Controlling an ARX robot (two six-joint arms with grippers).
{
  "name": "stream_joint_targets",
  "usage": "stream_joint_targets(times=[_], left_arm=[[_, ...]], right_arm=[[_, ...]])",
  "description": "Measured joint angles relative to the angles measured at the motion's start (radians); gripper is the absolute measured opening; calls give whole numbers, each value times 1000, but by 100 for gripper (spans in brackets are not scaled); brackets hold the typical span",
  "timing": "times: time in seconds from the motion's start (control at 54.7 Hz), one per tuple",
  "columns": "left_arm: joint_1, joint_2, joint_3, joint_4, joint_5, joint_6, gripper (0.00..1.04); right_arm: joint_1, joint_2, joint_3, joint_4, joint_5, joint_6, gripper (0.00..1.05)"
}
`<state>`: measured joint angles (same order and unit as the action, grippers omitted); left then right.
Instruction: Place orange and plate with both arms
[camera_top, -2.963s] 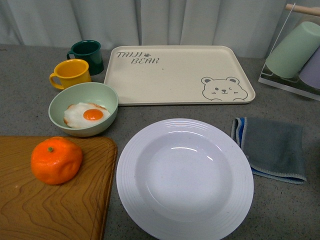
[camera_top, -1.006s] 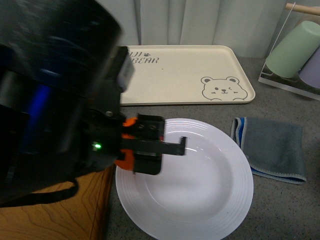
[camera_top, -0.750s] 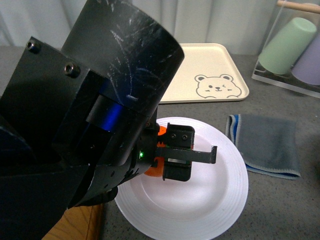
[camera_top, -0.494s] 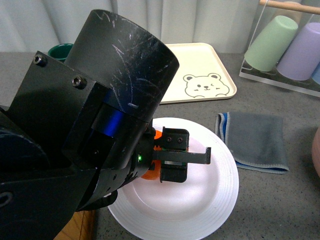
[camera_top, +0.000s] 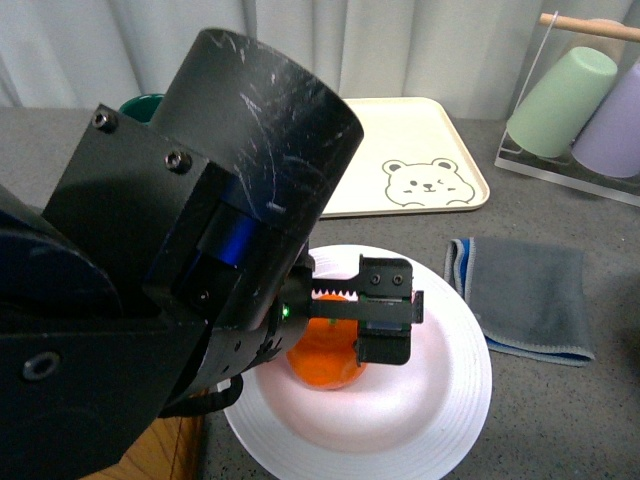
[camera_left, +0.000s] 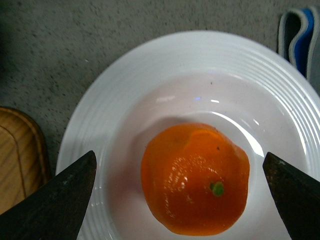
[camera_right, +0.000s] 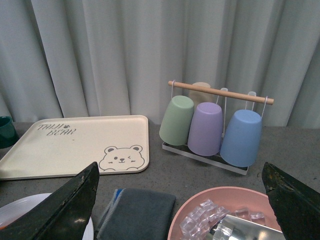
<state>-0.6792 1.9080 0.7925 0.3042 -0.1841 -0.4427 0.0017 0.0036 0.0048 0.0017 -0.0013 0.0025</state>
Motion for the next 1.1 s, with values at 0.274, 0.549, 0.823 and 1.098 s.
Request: stream_joint_targets(times=[0.274, 0.549, 0.823, 1.098], left_arm=[[158, -107, -163, 132, -116, 37, 94], [274, -118, -475, 856, -206, 336, 50], [428, -437, -700, 1033, -63, 417, 4], [520, -756, -774, 805, 29, 431, 4]], right_arm=[[0, 0, 0, 0, 0, 0, 95], [0, 0, 0, 0, 0, 0, 95], [0, 0, 0, 0, 0, 0, 95], [0, 0, 0, 0, 0, 0, 95]])
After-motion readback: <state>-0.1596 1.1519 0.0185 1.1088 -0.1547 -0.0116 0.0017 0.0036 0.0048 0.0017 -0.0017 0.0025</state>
